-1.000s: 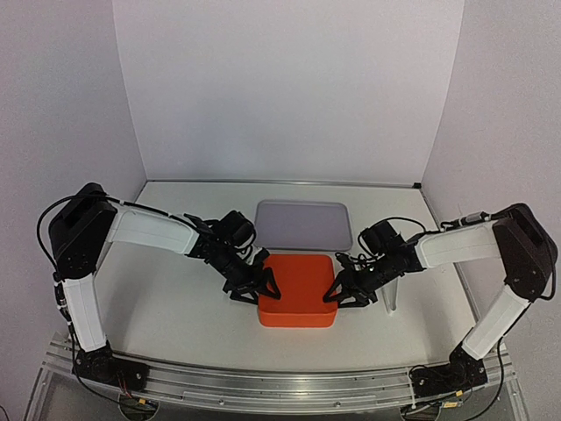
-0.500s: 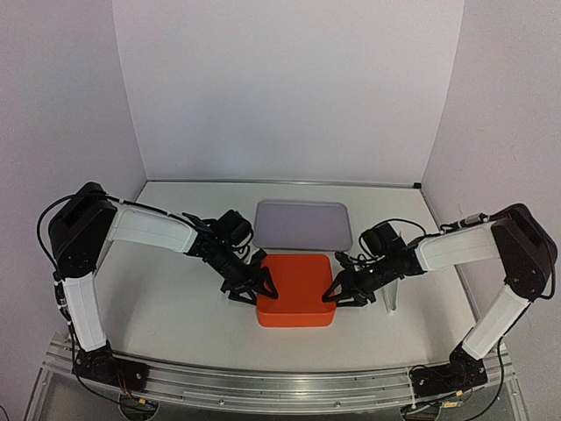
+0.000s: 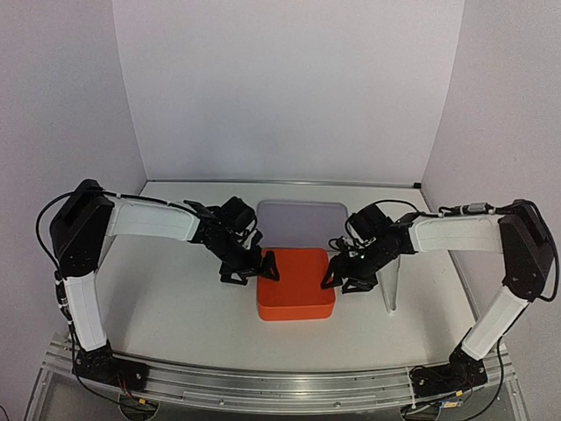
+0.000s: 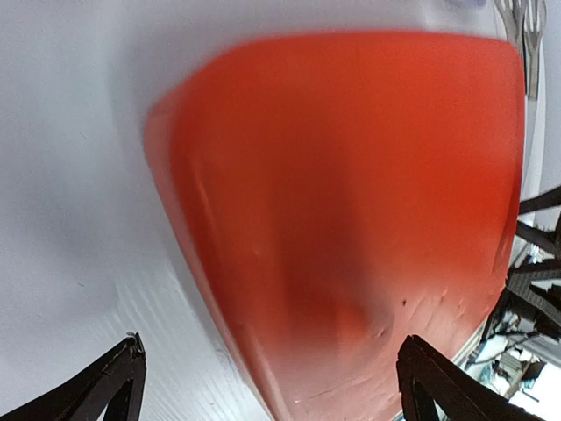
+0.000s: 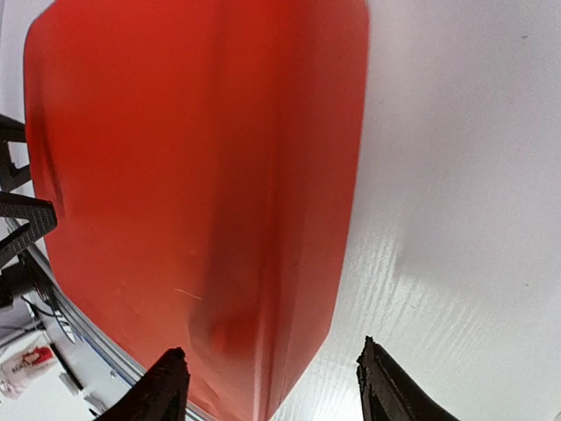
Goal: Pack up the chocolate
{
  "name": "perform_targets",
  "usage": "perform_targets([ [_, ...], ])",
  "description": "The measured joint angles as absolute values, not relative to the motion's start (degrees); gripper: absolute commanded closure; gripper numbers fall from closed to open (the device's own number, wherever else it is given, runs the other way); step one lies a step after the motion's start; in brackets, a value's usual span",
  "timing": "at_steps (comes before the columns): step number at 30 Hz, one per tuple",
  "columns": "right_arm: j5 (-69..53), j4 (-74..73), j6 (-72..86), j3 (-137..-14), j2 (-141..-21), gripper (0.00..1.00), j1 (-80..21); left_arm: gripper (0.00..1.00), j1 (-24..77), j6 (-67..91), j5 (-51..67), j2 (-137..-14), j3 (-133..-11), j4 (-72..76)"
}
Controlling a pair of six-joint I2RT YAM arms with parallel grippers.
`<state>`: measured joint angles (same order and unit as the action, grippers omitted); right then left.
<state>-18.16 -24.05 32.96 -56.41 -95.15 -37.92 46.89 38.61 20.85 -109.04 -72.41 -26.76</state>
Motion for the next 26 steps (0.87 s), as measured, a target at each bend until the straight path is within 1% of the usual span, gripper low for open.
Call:
perform_targets([
  [2,-16.07,-26.23,32.43,-58.92,-95.02,0.13,-37.79,0.00,46.21,37.75,17.07,-108.98,-74.88,-28.83],
  [4,-14.42,-27.48,31.93,-60.54,-94.14,0.11,-37.53,0.00,45.64,36.91,12.81,-108.38,-77.60,-31.23],
  [10,-9.24,-30.75,33.01,-60.85,-85.04,0.08,-35.02,0.00,44.50,35.79,1.45,-100.39,-80.47,-36.19],
  [14,-2.14,-31.22,35.24,-60.02,-79.09,0.06,-30.57,0.00,39.77,36.64,-5.15,-92.27,-80.04,-36.86],
  [18,10.66,-32.24,37.36,-56.53,-73.07,0.05,-26.80,0.00,29.63,38.75,-9.10,-84.03,-75.55,-34.88],
  [20,16.07,-33.03,37.54,-55.16,-71.07,0.05,-26.54,0.00,25.71,39.67,-11.27,-81.41,-72.77,-34.50],
  [22,19.99,-33.64,37.48,-54.20,-69.60,0.05,-26.57,0.00,24.10,40.51,-12.69,-79.75,-70.34,-34.46],
  [26,25.51,-34.06,37.49,-52.13,-66.94,0.04,-26.57,0.00,24.44,41.62,-13.55,-77.74,-66.33,-34.40],
])
